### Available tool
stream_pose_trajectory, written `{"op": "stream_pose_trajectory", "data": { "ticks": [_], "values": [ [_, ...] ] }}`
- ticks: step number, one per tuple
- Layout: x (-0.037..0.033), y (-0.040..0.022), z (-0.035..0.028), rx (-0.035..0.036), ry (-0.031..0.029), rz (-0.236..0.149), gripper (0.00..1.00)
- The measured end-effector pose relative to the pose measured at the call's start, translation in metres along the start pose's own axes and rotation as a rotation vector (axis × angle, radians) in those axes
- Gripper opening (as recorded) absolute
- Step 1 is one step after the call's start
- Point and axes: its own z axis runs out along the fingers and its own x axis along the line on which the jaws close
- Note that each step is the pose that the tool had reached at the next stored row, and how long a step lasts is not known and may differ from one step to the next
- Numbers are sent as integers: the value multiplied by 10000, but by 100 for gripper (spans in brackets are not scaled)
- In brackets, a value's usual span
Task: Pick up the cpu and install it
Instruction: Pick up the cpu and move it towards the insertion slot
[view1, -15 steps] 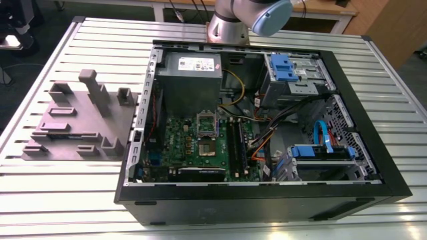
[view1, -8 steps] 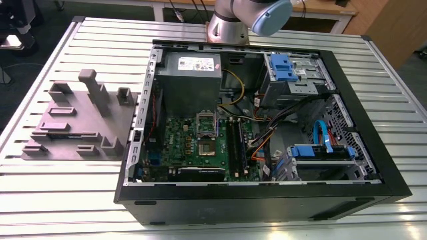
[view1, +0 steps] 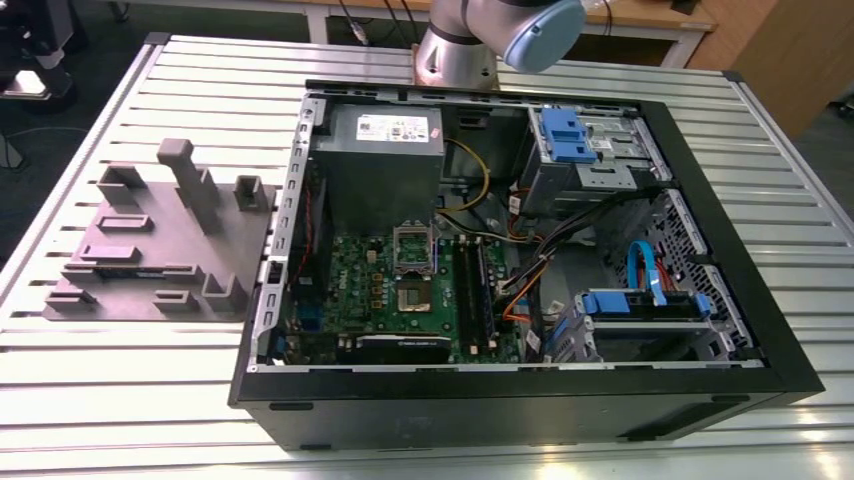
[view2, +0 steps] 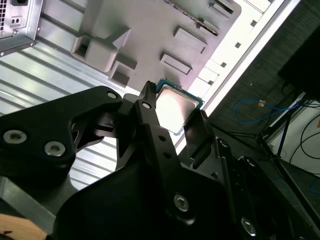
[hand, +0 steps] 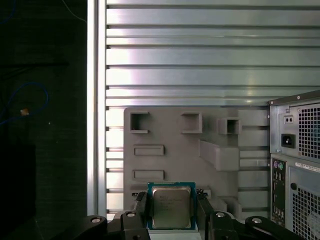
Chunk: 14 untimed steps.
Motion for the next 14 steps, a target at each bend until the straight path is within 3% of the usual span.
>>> {"op": "stream_pose_trajectory", "data": {
  "ticks": [3,14],
  "values": [
    [-68,2,1,0,0,0,47],
    [-112,2,2,1,1,0,47]
  ]
}}
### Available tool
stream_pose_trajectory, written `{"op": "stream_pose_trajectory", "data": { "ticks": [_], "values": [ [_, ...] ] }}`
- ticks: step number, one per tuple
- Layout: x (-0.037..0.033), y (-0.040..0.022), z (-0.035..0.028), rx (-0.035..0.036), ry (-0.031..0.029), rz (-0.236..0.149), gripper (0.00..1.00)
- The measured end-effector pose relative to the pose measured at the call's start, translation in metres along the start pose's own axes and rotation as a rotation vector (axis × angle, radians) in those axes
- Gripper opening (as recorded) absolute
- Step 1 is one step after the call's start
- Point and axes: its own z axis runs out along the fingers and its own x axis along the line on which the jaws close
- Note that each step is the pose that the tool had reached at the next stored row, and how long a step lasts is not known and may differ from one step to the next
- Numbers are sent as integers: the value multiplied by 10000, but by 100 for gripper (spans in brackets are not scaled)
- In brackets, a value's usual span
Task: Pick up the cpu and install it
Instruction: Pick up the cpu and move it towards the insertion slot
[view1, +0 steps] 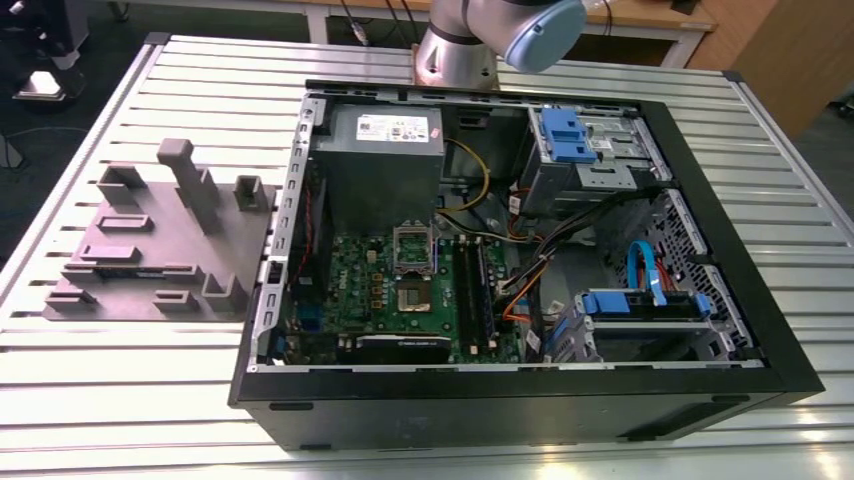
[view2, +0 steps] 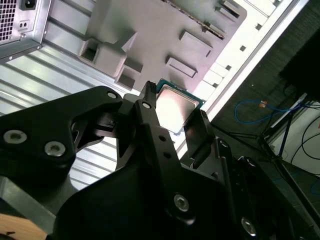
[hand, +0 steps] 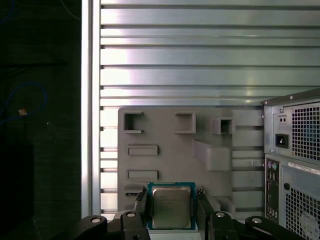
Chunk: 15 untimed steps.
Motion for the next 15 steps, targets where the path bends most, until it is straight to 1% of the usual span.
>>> {"op": "stream_pose_trajectory", "data": {
  "ticks": [1,15],
  "values": [
    [-11,0,0,0,0,0,47],
    [-38,1,1,-1,0,0,47]
  ]
}}
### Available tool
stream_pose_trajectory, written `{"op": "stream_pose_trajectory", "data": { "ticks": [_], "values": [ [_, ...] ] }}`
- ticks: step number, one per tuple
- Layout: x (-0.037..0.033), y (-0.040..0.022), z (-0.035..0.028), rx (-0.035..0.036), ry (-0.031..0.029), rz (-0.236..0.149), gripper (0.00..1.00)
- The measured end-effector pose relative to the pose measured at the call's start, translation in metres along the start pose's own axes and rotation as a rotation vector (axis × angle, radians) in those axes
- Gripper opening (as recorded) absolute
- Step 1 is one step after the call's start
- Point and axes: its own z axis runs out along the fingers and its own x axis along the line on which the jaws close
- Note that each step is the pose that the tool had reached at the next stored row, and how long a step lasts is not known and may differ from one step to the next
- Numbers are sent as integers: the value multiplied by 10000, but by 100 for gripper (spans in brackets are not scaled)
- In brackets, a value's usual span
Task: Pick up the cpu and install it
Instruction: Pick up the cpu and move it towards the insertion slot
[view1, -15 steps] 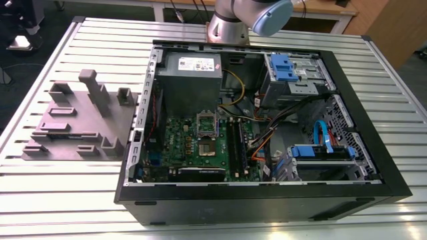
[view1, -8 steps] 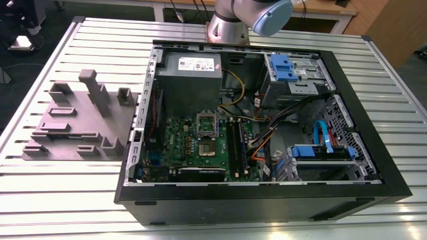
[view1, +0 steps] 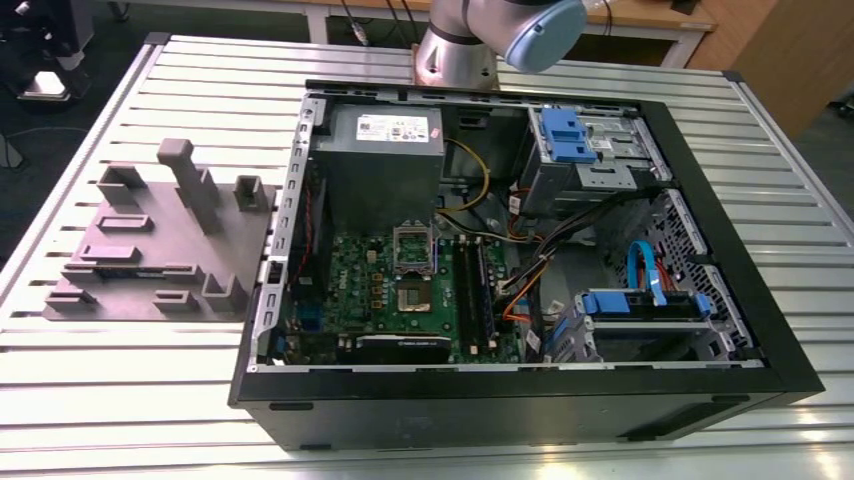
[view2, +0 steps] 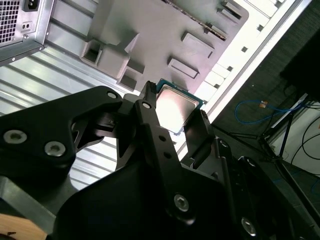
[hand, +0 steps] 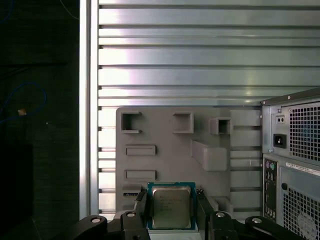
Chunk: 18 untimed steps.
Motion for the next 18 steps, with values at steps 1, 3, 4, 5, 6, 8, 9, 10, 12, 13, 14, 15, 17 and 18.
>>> {"op": "stream_pose_trajectory", "data": {
  "ticks": [1,3,4,5,6,8,9,10,12,13,14,15,17,18],
  "values": [
    [-2,0,0,0,0,0,47],
    [-6,0,0,1,0,0,47],
    [-8,0,0,0,0,0,47],
    [-15,1,0,0,0,0,47],
    [-24,1,0,1,0,0,47],
    [-28,1,0,0,0,0,47],
    [-30,1,0,0,0,0,47],
    [-31,1,1,0,0,0,47],
    [-46,1,1,0,0,0,47],
    [-47,1,1,0,0,0,47],
    [-49,1,1,0,1,0,47],
    [-51,1,1,0,0,0,47],
    [-54,1,1,0,0,0,47],
    [-56,1,1,0,0,0,47]
  ]
}}
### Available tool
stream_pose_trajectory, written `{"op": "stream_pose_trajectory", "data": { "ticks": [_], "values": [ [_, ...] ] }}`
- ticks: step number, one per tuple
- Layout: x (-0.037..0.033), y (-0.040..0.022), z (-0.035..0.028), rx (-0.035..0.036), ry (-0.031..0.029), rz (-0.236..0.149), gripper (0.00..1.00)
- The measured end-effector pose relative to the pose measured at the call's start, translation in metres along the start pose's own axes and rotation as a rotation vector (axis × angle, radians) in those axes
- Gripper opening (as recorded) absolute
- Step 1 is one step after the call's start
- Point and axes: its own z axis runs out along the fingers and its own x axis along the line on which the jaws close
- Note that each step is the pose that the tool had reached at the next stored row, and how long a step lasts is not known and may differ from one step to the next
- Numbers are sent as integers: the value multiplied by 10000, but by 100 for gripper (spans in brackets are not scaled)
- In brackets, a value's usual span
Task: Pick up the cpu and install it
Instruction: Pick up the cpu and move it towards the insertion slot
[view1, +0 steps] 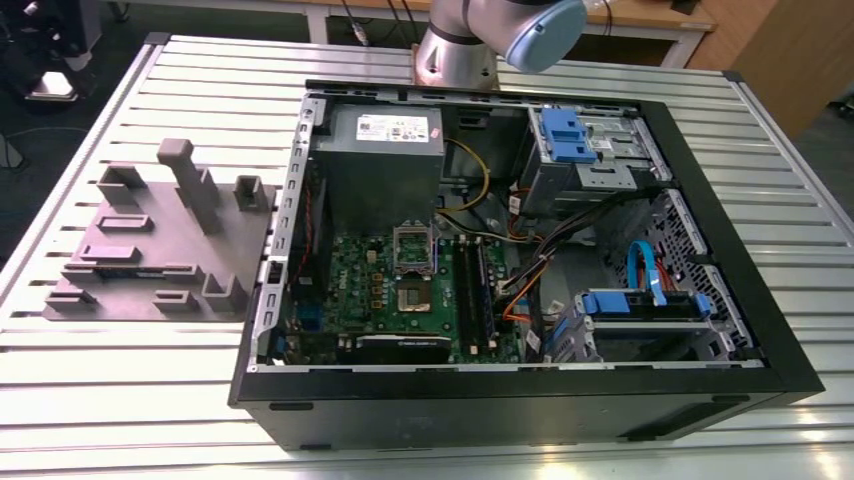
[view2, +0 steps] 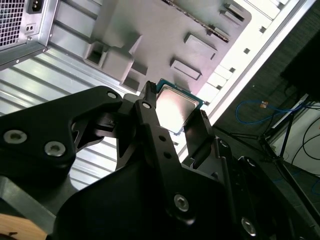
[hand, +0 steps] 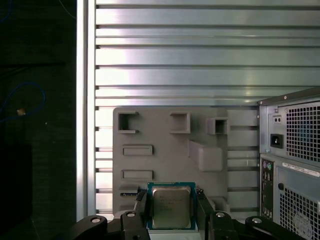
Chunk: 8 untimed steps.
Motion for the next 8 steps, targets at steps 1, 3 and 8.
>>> {"op": "stream_pose_trajectory", "data": {
  "ticks": [1,3,8],
  "values": [
    [-2,0,0,0,0,0,47],
    [-7,0,0,0,0,0,47],
    [-23,1,0,0,0,0,47]
  ]
}}
